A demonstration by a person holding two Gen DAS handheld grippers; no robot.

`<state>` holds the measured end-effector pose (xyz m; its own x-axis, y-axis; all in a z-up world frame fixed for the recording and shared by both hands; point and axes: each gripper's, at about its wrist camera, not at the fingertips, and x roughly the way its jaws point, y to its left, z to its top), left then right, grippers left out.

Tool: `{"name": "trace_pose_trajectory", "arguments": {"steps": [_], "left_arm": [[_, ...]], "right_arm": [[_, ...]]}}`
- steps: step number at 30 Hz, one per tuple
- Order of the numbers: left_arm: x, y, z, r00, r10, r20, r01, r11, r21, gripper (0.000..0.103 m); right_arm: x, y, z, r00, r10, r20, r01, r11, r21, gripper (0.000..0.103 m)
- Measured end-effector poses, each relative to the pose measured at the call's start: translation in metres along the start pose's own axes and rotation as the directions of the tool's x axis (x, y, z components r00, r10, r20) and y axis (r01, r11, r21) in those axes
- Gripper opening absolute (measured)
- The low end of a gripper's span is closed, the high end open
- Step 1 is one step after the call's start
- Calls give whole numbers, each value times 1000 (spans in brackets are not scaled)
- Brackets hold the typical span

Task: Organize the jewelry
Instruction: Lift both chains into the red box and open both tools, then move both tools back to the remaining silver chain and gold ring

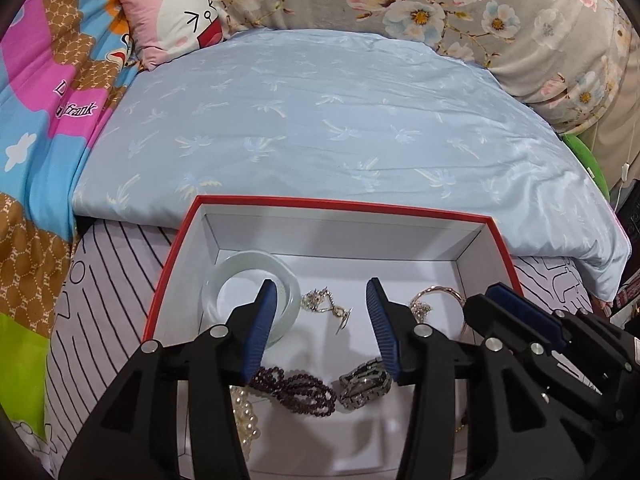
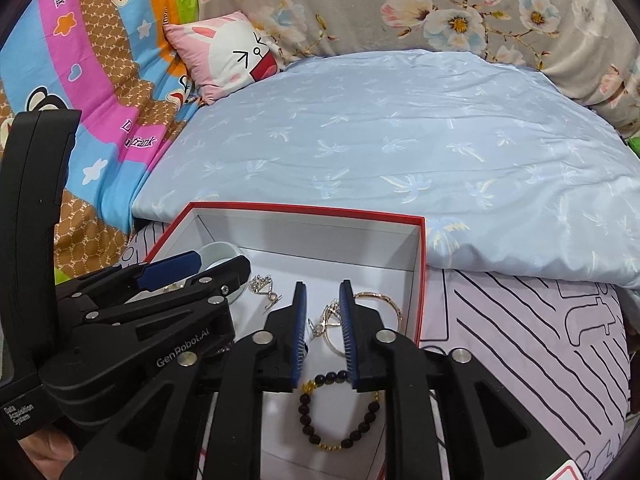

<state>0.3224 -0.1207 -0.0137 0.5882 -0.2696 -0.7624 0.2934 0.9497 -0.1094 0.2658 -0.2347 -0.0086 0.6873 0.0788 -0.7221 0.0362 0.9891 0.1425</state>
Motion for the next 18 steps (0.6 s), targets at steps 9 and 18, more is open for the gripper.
{"name": "trace_pose_trajectory", "arguments": {"steps": [9, 18], "left_arm": [[-50, 11, -28, 999, 4, 46, -5, 1000, 8, 47], [-95, 35, -80, 998, 46, 53, -46, 999, 1, 54]], "right_arm": [[-50, 11, -30, 999, 1, 42, 1, 1000, -31, 31], [-92, 12, -88, 999, -28, 25, 28, 1000, -3, 35]]}}
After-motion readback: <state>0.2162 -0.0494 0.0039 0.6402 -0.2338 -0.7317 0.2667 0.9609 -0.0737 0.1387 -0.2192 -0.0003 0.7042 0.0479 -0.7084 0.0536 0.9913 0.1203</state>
